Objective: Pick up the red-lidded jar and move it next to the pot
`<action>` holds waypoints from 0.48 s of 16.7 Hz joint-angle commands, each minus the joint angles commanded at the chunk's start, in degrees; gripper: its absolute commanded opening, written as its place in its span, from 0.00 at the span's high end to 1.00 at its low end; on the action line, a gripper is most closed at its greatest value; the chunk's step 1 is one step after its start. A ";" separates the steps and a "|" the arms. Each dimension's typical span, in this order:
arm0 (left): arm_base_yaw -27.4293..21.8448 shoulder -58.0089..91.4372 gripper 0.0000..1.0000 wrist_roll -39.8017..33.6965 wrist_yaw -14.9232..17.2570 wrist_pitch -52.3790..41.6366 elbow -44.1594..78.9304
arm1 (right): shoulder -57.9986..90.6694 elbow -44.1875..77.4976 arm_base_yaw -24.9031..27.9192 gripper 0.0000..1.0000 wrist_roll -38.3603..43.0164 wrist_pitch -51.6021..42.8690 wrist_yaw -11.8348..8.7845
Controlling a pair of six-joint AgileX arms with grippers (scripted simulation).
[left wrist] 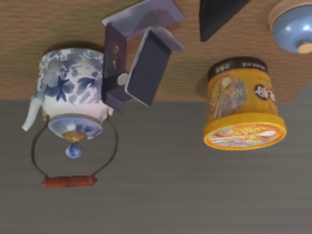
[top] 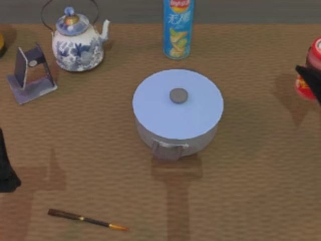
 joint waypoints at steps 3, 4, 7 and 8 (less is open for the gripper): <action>0.00 0.00 0.00 0.00 0.00 0.00 0.00 | 2.34 -7.23 4.11 1.00 -0.86 8.96 7.23; 0.00 0.00 0.00 0.00 0.00 0.00 0.00 | 3.09 -9.88 5.57 1.00 -1.18 12.15 9.94; 0.00 0.00 0.00 0.00 0.00 0.00 0.00 | 4.89 -17.21 9.52 1.00 -2.08 20.58 17.51; 0.00 0.00 0.00 0.00 0.00 0.00 0.00 | 5.30 -19.07 10.52 1.00 -2.30 22.57 19.43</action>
